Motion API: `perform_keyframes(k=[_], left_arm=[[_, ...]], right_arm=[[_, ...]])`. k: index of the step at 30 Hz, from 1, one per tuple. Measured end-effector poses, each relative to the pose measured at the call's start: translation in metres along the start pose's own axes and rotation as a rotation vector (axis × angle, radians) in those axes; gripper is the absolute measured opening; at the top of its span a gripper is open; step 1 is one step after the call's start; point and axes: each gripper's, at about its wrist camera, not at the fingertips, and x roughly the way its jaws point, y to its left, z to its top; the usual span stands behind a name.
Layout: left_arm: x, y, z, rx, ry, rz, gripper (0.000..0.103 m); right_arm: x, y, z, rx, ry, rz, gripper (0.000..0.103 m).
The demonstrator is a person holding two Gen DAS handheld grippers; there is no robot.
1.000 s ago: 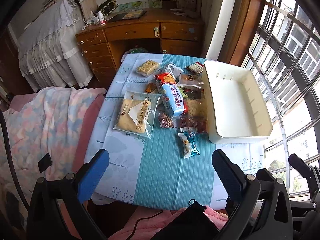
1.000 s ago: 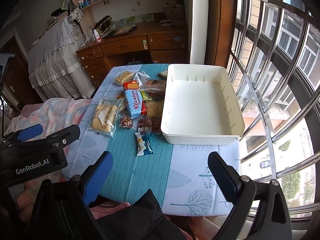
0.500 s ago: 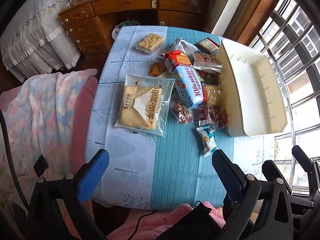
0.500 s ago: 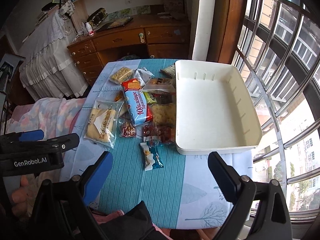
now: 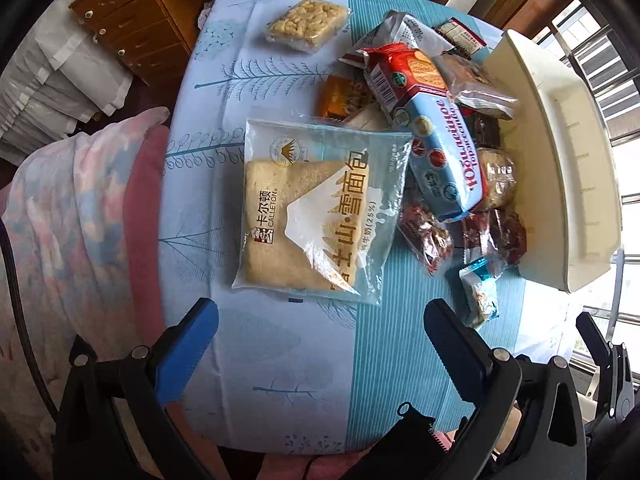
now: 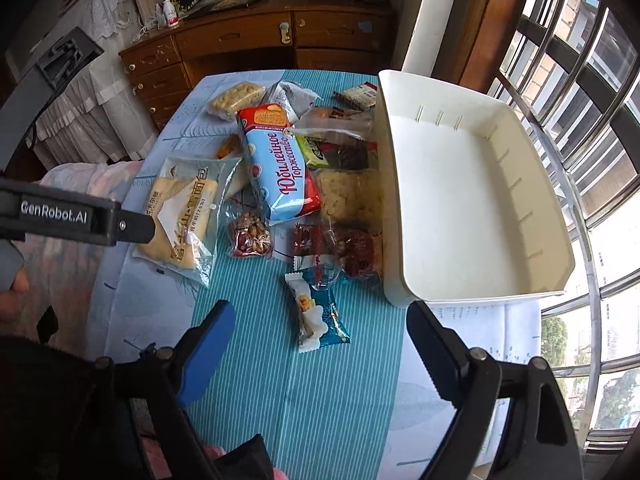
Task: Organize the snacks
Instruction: 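Grasp the bagged bread loaf with the left tool while the right tool grasps the blue candy, then carry the bread loaf and blue candy into the white tray and release both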
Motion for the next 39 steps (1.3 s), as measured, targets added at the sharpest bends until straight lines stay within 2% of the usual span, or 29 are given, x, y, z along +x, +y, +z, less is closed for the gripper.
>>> perform_keyframes(k=[3, 8, 16, 20, 24, 28, 29, 30, 39], left_arm=[[0.021, 0.009, 0.013, 0.001, 0.034, -0.005, 0.102], [0.05, 0.017, 0.029, 0.021, 0.079, -0.003, 0.102], [0.085, 0.029, 0.045, 0.034, 0.127, -0.023, 0.102], [0.101, 0.038, 0.054, 0.026, 0.151, -0.045, 0.102], [0.113, 0.045, 0.063, 0.031, 0.161, -0.057, 0.102], [0.122, 0.041, 0.068, 0.034, 0.176, -0.075, 0.101], [0.123, 0.041, 0.069, 0.026, 0.18, -0.087, 0.097], [0.126, 0.044, 0.071, 0.014, 0.186, -0.108, 0.092], [0.132, 0.059, 0.072, -0.049, 0.219, -0.135, 0.083]], right_arm=[[0.02, 0.006, -0.005, -0.016, -0.001, -0.022, 0.087], [0.055, 0.01, -0.012, -0.025, 0.006, -0.051, 0.079], [0.1, 0.015, -0.028, 0.001, 0.095, -0.08, 0.063], [0.109, 0.019, -0.033, 0.001, 0.115, -0.09, 0.057], [0.107, 0.022, -0.033, 0.003, 0.089, -0.095, 0.054], [0.107, 0.023, -0.031, 0.002, 0.081, -0.088, 0.041], [0.107, 0.024, -0.03, -0.002, 0.083, -0.088, 0.038], [0.107, 0.026, -0.029, -0.008, 0.086, -0.095, 0.037], [0.098, 0.026, -0.023, -0.032, 0.107, -0.1, 0.034]])
